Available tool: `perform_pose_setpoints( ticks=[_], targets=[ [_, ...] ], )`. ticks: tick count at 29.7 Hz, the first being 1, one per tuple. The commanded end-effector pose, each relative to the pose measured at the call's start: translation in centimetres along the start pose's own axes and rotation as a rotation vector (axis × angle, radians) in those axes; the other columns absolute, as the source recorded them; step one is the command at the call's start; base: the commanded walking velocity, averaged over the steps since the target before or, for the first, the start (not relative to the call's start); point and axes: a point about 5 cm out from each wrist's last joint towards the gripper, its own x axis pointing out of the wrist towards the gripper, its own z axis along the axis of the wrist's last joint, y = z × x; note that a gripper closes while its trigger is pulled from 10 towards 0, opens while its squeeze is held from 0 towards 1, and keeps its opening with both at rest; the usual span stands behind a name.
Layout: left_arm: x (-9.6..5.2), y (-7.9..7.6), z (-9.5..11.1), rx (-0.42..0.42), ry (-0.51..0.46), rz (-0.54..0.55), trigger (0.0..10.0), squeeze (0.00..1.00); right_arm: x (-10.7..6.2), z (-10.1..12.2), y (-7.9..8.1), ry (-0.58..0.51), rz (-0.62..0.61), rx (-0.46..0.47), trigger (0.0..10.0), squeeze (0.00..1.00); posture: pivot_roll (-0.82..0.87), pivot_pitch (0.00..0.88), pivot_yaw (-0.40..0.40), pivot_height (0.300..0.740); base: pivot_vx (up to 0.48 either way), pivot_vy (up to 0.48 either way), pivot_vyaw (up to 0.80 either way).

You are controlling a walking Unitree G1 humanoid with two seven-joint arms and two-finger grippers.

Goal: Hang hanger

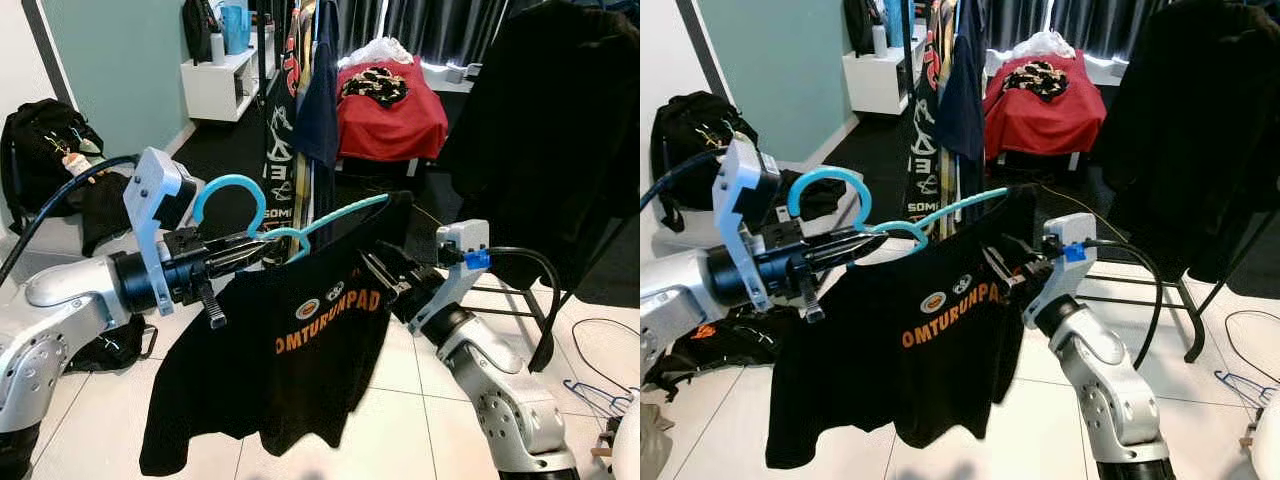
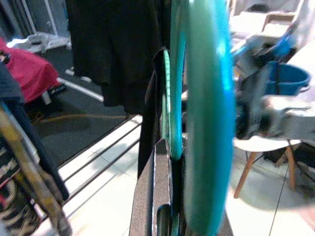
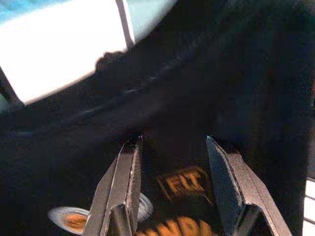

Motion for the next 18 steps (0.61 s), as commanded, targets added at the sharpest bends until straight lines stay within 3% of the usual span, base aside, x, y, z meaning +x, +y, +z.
perform_pose_setpoints(
  ticks=[1, 9, 15, 16, 18],
  targets=[
    [0.0, -0.5, 0.3, 0.002, -0.023, -0.030, 0.0, 0.00, 0.1, -0.4, 0.0, 0.021, -0.001, -0.026, 10.0, 0.00, -0.04, 0.173, -0.030, 0.740, 0.000, 0.000, 0.00],
    [-0.2, -0.6, 0.5, -0.005, -0.026, -0.041, 0.0, 0.00, 1.9, -0.2, -0.8, 0.024, -0.001, -0.163, 10.0, 0.00, -0.03, 0.175, -0.030, 0.740, 0.000, 0.000, 0.00],
    [-0.2, -0.6, 0.4, -0.008, -0.025, -0.041, 0.0, 0.00, 2.7, 0.0, -0.8, 0.008, 0.005, -0.198, 9.6, 0.00, -0.03, 0.177, -0.031, 0.740, 0.000, 0.000, 0.00],
    [-0.2, -0.7, 0.4, -0.010, -0.025, -0.041, 0.0, 0.00, 3.1, 0.2, -0.7, -0.011, 0.010, -0.202, 0.0, 0.00, -0.03, 0.178, -0.032, 0.740, 0.000, 0.000, 0.00],
    [-0.2, -0.7, 0.3, -0.012, -0.024, -0.041, 0.0, 0.00, 3.3, 0.5, -0.6, -0.027, 0.014, -0.203, 0.0, 0.00, -0.03, 0.178, -0.032, 0.740, 0.000, 0.000, 0.00]
  ],
)
